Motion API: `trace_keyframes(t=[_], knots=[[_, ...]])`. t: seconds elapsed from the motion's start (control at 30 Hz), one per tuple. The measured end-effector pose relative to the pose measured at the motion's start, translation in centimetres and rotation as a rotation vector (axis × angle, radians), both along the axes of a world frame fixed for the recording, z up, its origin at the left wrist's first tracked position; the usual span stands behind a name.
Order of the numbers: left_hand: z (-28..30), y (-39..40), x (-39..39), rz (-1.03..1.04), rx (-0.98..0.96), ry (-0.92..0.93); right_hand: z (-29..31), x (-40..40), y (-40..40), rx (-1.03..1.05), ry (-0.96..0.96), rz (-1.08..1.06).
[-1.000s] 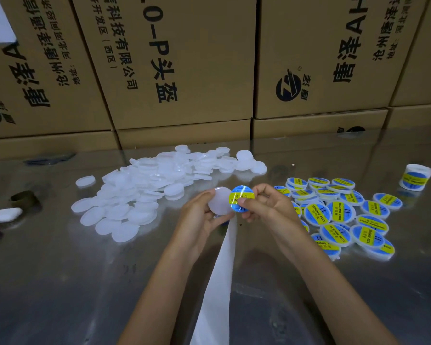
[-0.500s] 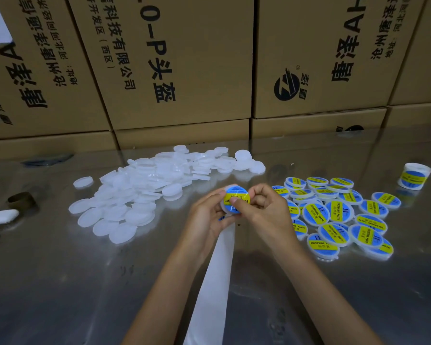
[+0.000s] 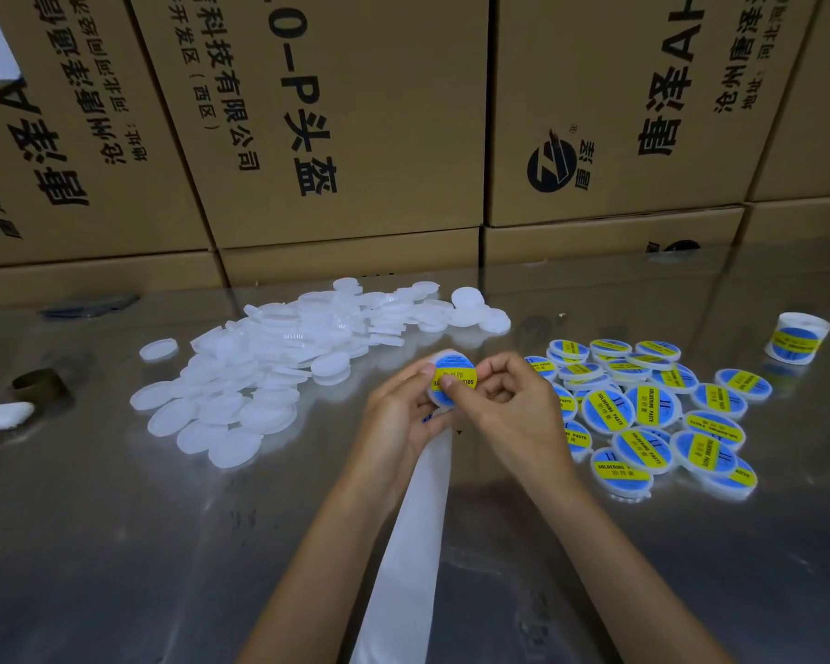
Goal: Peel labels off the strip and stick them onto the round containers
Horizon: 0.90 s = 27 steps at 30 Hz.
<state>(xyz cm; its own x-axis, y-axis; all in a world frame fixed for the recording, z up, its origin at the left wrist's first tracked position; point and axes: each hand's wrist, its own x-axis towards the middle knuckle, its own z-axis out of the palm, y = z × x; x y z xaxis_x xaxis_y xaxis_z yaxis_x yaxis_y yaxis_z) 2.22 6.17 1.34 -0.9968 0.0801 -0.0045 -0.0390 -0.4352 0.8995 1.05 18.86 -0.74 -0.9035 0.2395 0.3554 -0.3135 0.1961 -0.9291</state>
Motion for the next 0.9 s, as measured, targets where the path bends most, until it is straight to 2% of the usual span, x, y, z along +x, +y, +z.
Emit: trace_keyframes(t=[0.33, 0.53, 0.7, 0.9], knots=[[0.3, 0.2, 0.4, -0.061, 0.269, -0.075, -0.6, 0.4, -0.6, 0.304, 0.077, -0.119], [0.3, 0.3, 0.5, -0.104, 0.359, -0.088, -0.4, 0.4, -0.2, 0.287, -0.028, -0.144], [-0.2, 0.5, 0.4, -0.111, 0.214, -0.022, -0.5, 0.6, 0.0, 0.401, 0.031, -0.173], [-0.1, 0.6, 0.3, -0.085, 0.092, 0.028, -0.6, 0.3, 0.6, 0.363, 0.120, -0.154]])
